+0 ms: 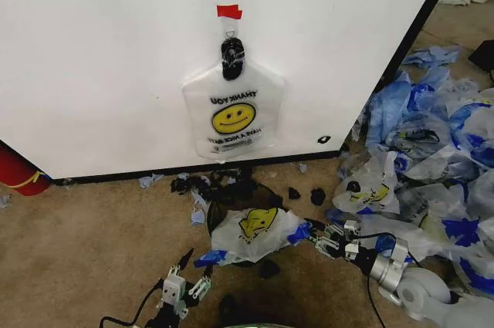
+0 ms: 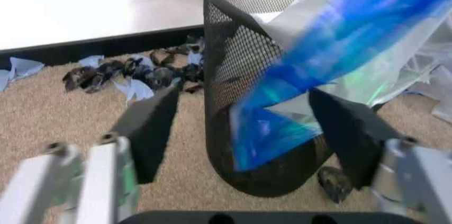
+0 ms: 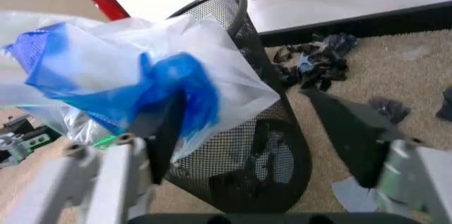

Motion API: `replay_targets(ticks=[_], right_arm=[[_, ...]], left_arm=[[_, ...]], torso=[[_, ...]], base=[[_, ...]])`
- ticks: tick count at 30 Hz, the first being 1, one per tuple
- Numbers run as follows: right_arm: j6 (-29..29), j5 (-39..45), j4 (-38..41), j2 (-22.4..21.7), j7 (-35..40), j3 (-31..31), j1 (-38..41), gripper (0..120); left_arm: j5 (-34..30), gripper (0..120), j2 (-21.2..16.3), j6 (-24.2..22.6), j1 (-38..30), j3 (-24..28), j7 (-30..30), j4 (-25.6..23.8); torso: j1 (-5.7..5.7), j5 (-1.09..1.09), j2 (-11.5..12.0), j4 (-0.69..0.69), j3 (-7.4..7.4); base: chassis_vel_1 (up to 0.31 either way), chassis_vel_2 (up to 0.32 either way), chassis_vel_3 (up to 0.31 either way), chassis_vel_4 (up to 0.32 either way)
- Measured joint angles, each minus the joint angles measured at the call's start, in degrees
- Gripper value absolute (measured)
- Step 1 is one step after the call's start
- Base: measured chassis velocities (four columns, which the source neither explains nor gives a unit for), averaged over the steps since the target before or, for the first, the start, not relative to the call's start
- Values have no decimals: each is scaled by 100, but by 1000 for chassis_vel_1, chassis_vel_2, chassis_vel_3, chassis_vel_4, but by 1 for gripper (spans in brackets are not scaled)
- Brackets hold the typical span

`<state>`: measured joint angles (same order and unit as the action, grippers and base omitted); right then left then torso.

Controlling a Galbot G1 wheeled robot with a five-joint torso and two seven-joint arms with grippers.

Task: Pick up the garbage bag from the wall and place it over the trash bin.

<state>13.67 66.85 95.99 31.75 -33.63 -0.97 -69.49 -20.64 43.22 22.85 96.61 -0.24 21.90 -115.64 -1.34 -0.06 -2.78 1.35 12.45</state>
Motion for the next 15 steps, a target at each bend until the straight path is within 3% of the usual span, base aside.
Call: replay_targets(ticks=[3,7,15], right_arm=[[42,-116,42,-65,-2,71,-59,82],[90,-263,43,-126,-41,150,-112,96],[168,-424,136,-244,-108,267,-171,100]], left_arm=[[66,94,30,28,119,-115,-1,-43],[102,100,44,57,208,-220,1,-96],[88,100,108,67,155,-248,43,-166]], torso=[[0,0,0,0,0],[0,0,0,0,0],[0,0,0,0,0]], base=[[0,0,0,0],[0,0,0,0],[0,0,0,0]])
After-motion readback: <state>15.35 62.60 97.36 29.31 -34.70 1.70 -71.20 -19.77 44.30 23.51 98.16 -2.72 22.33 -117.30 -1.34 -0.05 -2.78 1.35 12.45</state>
